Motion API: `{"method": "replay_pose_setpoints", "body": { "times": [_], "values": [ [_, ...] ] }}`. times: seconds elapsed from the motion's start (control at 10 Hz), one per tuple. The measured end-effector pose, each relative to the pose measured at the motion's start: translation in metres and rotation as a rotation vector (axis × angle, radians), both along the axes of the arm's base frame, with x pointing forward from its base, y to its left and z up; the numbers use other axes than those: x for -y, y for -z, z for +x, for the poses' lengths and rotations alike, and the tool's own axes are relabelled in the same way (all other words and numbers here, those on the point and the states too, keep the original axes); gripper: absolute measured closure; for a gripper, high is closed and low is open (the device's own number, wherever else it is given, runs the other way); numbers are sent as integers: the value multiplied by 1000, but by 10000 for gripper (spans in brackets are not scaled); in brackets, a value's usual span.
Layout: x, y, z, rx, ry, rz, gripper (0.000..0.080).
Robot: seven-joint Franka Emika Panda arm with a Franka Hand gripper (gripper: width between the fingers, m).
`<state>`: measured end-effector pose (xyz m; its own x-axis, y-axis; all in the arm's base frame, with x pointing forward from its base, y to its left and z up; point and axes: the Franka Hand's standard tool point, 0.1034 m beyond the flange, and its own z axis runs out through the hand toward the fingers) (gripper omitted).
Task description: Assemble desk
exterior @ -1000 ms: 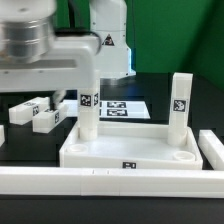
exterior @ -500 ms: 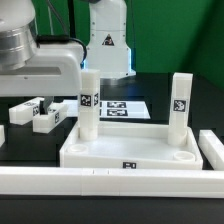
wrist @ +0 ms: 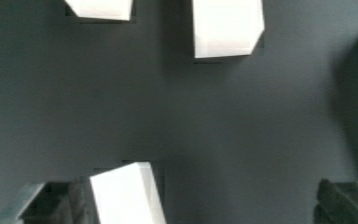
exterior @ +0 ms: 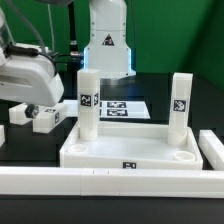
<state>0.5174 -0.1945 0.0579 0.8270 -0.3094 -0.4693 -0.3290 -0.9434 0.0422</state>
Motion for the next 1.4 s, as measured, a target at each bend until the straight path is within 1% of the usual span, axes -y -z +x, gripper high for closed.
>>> {"method": "replay_pose_setpoints", "body": {
  "times": [0.1,0.3,0.4,0.5,0.6,0.7,0.8,0.9,1.0,1.1,1.2,1.3,1.4],
  "values": [
    [0,1,-2,-1,2,8,150],
    [2,13,-19,-5,16,61,150],
    [-3,18,-30,-12,38,75,150],
    [-13,19,-38,-23,57,86,150],
    [-18,15,-37,-54,93,79,150],
    [-17,15,-36,-59,87,83,150],
    [-18,16,-38,-72,88,87,150],
    [-22,14,-46,-160,97,129,150],
    [-22,15,-43,-191,92,142,150],
    [-24,11,-48,-254,88,183,150],
    [-21,14,-51,-295,82,211,150],
    [-22,20,-56,-325,84,220,150],
    [-25,18,-64,-409,93,256,150]
  ]
}}
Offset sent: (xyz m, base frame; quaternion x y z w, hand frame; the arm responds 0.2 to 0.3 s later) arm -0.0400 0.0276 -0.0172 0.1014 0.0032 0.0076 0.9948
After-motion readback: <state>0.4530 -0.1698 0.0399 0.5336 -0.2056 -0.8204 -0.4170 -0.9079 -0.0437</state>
